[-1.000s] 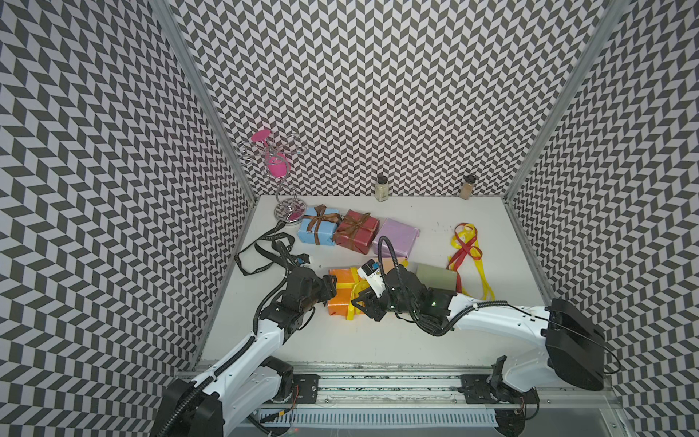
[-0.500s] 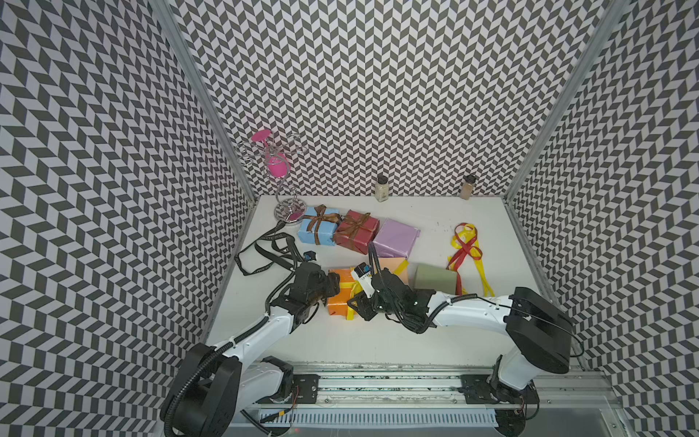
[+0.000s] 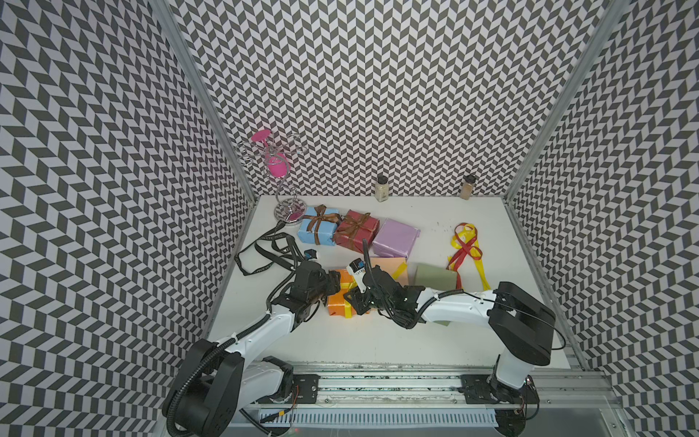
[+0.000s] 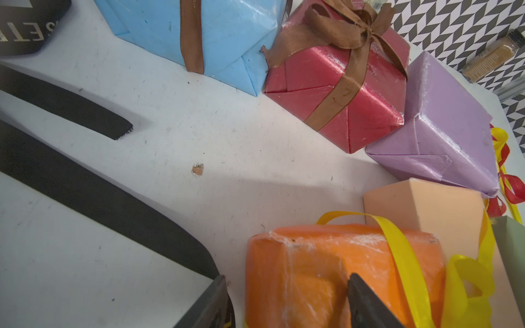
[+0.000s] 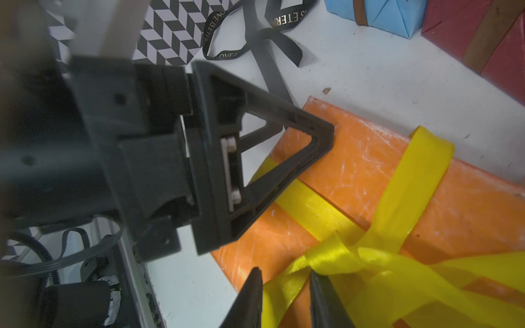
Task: Untie the ribbon bows on the gift boxes
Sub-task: Untie the ribbon from the gift box.
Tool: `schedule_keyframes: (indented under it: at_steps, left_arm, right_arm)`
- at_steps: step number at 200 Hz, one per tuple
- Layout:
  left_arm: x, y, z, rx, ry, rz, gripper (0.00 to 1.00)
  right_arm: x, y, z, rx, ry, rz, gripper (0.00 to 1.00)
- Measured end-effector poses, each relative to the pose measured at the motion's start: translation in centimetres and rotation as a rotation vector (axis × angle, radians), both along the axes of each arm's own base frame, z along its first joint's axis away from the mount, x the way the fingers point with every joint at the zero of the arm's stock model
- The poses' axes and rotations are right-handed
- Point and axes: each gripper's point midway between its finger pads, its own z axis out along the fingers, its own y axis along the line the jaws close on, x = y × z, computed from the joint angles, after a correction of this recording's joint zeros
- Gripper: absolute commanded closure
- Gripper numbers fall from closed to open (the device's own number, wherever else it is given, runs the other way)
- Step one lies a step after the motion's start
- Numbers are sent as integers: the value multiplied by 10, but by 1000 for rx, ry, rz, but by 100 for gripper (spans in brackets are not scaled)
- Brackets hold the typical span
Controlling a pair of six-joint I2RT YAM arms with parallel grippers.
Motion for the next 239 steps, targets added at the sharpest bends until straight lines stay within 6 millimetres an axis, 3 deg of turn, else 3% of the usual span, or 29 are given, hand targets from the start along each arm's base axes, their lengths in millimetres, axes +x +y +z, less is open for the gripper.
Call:
schedule_keyframes:
  at_steps: [55,79,121,150,160,187,239]
  left_arm:
    - [3,0,-3,-1,-1,-1,33]
    - [5,-1,-4,-1,-3,-2,33]
    - [6,-1,-4,2,-7,-5,33]
    - [7,0,-4,2,-8,-2,33]
    - [7,0,-4,2,-8,-2,33]
    - [7,0,-4,2,-7,-2,33]
    - [7,0,-4,4,-7,-4,33]
  right_arm:
    - [-6,-3,-2,9,-5,22,100]
    - [-20,-12,3,28,-5,73,100]
    - [-44,-29,34,97,-33,147,100]
    - [-50,-33,38,107,-35,169,65]
    - [-50,-33,36,106,-25,165,59]
    - [-45,-28,30,111,1,132,54]
    - [-27,-15,23,129,29,29,56]
